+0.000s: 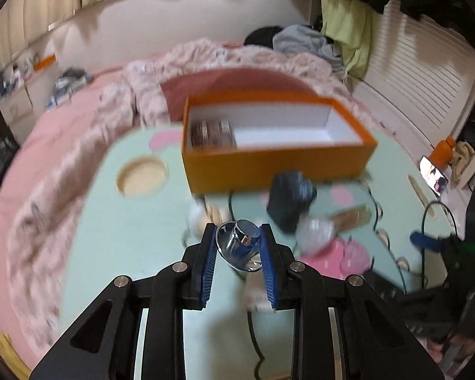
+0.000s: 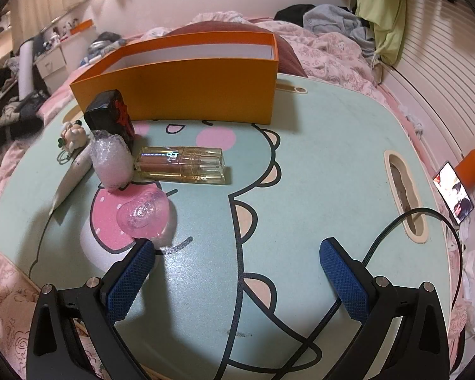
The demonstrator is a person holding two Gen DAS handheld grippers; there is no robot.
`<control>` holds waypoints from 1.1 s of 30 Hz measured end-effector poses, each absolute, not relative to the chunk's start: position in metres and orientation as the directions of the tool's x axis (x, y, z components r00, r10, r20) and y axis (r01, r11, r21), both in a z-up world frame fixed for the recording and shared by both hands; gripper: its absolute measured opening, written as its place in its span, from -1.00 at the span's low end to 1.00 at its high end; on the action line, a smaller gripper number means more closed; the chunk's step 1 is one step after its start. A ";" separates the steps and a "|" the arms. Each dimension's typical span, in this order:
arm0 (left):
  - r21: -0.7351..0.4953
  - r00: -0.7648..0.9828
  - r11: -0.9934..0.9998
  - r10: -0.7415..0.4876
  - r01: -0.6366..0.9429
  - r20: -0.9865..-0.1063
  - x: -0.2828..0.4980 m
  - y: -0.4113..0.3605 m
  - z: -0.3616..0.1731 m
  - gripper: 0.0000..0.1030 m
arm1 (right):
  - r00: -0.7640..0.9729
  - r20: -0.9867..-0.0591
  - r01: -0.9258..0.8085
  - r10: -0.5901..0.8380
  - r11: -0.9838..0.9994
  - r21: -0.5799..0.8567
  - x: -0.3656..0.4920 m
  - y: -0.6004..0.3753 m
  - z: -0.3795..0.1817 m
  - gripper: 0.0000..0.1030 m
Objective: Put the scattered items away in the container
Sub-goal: 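Grasp the silver metal keychain with the left tool and lift it out, then lower the silver keychain beside the figurine and open the left tool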
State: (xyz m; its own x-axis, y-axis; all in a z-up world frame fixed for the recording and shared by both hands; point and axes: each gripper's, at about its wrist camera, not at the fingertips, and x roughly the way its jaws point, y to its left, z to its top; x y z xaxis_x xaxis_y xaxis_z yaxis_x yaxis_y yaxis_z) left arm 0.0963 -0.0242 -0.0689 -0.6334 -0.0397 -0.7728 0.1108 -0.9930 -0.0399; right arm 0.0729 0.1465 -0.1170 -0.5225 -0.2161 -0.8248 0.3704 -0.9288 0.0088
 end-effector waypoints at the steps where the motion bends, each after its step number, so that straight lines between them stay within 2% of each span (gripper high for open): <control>1: -0.038 -0.622 -0.993 -0.042 0.114 -0.782 0.099 -0.023 -0.075 -0.46 | -0.522 -0.825 0.370 -0.216 -0.929 0.008 0.073 0.147 -0.117 1.00; 3: -0.009 -0.610 -0.991 -0.073 0.130 -0.789 0.103 -0.021 -0.083 -0.46 | -0.522 -0.825 0.370 -0.215 -0.929 0.008 0.073 0.146 -0.117 1.00; 13: -0.017 -0.598 -0.992 -0.060 0.123 -0.799 0.106 -0.014 -0.101 -0.41 | -0.521 -0.826 0.369 -0.213 -0.930 0.007 0.072 0.145 -0.117 1.00; 15: -0.005 -0.606 -0.993 -0.070 0.120 -0.792 0.107 -0.010 -0.099 -0.18 | -0.522 -0.826 0.369 -0.213 -0.929 0.007 0.072 0.146 -0.117 1.00; 17: 0.033 -0.622 -0.992 -0.101 0.119 -0.776 0.109 -0.004 -0.098 0.28 | -0.522 -0.826 0.369 -0.213 -0.929 0.006 0.072 0.146 -0.117 1.00; 18: 0.059 -0.634 -0.991 -0.123 0.122 -0.763 0.111 0.000 -0.096 0.33 | -0.522 -0.826 0.369 -0.213 -0.929 0.006 0.072 0.145 -0.117 1.00; 25: 0.086 -0.637 -0.989 -0.143 0.120 -0.757 0.114 0.002 -0.093 0.36 | -0.522 -0.826 0.369 -0.213 -0.929 0.006 0.072 0.145 -0.117 1.00; 31: 0.171 -0.608 -0.974 -0.228 0.151 -0.761 0.124 0.000 -0.101 0.36 | -0.521 -0.826 0.369 -0.213 -0.929 0.007 0.072 0.145 -0.117 1.00; 33: 0.154 -0.593 -0.974 -0.225 0.169 -0.773 0.129 -0.005 -0.105 0.36 | -0.521 -0.826 0.370 -0.213 -0.929 0.007 0.072 0.146 -0.118 1.00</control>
